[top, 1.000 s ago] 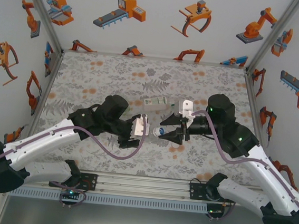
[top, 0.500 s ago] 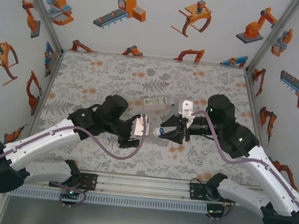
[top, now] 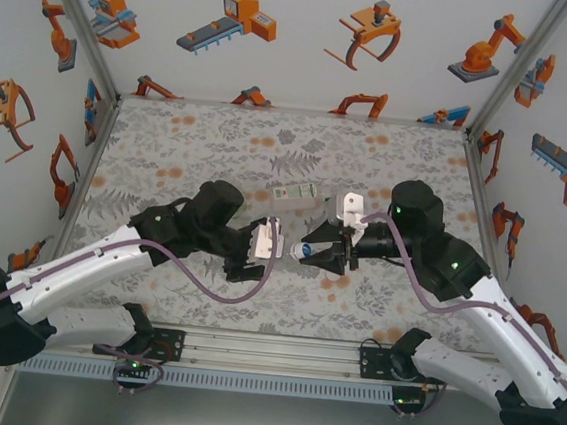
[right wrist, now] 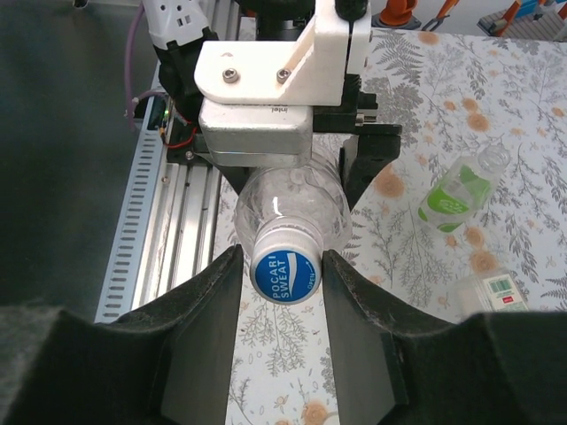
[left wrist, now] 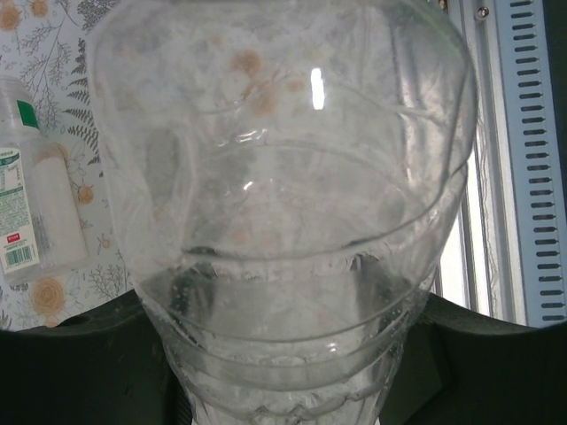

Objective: Screw on the bottle caps

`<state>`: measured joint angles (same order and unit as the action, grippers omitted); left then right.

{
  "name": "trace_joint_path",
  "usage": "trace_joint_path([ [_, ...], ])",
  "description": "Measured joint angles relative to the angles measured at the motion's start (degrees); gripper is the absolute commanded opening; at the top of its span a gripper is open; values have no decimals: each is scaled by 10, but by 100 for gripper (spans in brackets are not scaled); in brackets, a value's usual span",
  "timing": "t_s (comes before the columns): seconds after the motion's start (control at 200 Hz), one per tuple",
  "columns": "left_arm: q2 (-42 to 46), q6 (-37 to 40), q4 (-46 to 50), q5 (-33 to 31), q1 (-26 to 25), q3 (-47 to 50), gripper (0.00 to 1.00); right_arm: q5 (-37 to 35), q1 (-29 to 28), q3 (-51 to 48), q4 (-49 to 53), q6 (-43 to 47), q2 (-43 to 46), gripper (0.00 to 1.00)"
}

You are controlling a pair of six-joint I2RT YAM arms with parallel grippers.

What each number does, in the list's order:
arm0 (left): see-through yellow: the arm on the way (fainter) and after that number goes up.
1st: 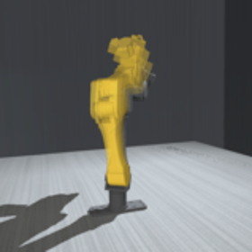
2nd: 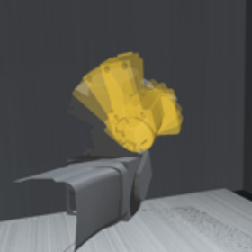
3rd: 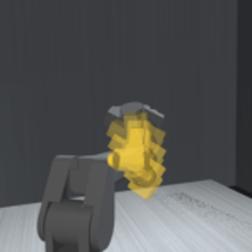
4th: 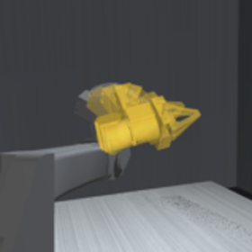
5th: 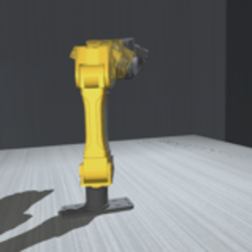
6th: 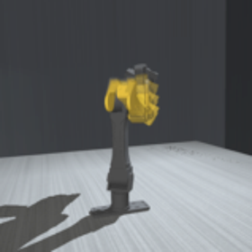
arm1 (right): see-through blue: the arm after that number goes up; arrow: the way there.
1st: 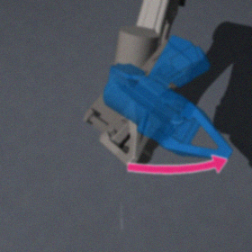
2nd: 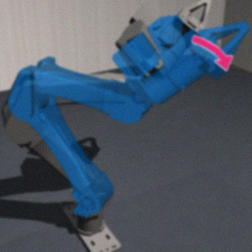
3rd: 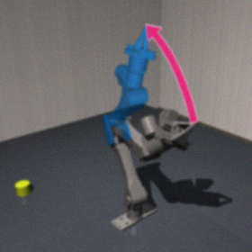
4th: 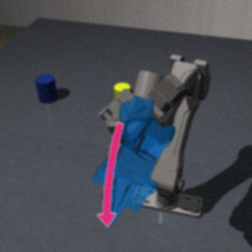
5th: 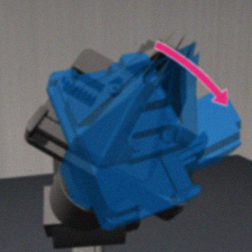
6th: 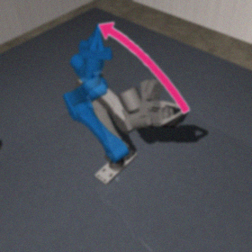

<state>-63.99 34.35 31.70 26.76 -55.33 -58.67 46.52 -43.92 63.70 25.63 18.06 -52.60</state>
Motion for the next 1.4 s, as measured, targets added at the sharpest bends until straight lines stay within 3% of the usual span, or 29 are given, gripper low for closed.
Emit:
trace_joint_path([
  [0.235, 0, 0, 1, 0, -1, 0, 0, -17, -5, 0, -3, -8, -2, 18],
  [0.335, 0, 0, 0, -5, -1, 0, 0, -37, -7, -1, -10, -50, -2, 0],
  [0.386, 0, 0, -1, -12, -1, 0, 0, -53, -8, -6, -21, -87, -2, 0],
  [0.541, -1, -5, -16, -51, 3, 10, 0, -140, -9, -27, -50, -282, -2, 0],
  [0.771, -26, -15, -63, -111, 3, 26, 0, -299, -9, -29, -5, -654, -23, 0],
  [0.911, -48, -18, -73, -141, 5, 37, 0, -342, -5, -46, 12, -827, -41, 0],
  [0.991, -57, -19, -71, -154, 7, 40, 0, -352, -3, -45, 21, -875, -57, 6],
  [1.147, -62, -19, -74, -158, 10, 41, 0, -362, -3, -28, 43, -896, -72, 34],
  [1.202, -61, -19, -83, -157, 10, 41, 0, -367, -3, -20, 48, -880, -71, 45],
  [1.397, -50, -17, -133, -127, 1, 41, 0, -370, -3, -1, 51, -759, -64, 61],
])
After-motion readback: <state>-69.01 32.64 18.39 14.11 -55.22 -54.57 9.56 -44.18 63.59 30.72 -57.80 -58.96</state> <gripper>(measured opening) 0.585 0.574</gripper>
